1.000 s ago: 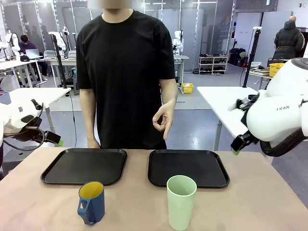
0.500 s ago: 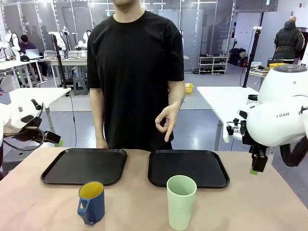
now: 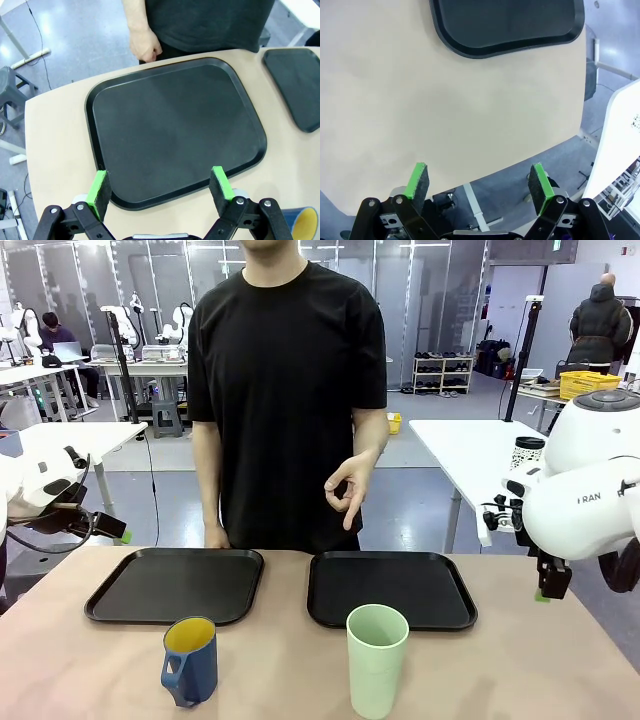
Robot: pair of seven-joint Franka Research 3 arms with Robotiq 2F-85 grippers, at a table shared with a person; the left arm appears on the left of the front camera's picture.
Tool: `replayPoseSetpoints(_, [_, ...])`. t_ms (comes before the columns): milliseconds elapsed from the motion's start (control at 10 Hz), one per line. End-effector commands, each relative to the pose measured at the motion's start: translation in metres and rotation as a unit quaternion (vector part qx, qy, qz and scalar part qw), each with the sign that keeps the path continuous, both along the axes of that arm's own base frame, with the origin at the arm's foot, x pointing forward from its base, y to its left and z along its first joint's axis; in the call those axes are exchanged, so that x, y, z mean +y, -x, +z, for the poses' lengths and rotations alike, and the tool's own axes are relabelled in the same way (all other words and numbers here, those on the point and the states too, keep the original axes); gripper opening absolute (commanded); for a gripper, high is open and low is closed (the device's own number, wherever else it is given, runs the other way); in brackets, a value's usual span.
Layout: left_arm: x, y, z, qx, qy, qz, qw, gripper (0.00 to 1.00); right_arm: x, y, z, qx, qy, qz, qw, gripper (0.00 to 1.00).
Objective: Sort and store the cups by type.
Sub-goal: Pick up the Reusable plastic cup.
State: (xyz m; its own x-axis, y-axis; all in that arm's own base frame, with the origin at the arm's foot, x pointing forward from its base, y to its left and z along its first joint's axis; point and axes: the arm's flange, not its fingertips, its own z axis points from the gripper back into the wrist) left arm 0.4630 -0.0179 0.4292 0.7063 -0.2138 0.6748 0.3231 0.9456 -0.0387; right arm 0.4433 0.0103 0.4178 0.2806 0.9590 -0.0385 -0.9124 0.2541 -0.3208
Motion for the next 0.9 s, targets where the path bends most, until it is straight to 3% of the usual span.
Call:
replayPoseSetpoints(0, [0.000, 0.002, 0.001, -0.002, -0.003, -0.001, 1.000, 1.00, 0.007, 0.001, 0.002, 0.000, 0.001, 0.009, 1.000, 1.00])
replayPoseSetpoints(200, [0.000, 0.002, 0.001, -0.002, -0.003, -0.001, 1.000, 1.00, 0.002, 0.000, 0.001, 0.000, 0.001, 0.002, 1.000, 1.00])
replayPoseSetpoints(300, [0.000, 0.002, 0.001, -0.002, -0.003, -0.001, 1.000, 1.00, 0.001, -0.001, -0.012, 0.048, -0.016, 0.068, 0.996, 1.00])
replayPoseSetpoints(600, [0.000, 0.002, 0.001, -0.002, -0.003, -0.001, 1.000, 1.00, -0.004, 0.009, -0.040, 0.017, -0.111, 0.131, 0.985, 1.00])
replayPoseSetpoints(800, [0.000, 0.002, 0.001, -0.002, -0.003, -0.001, 1.000, 1.00, -0.001, 0.014, -0.061, 0.008, -0.204, 0.177, 0.963, 1.00])
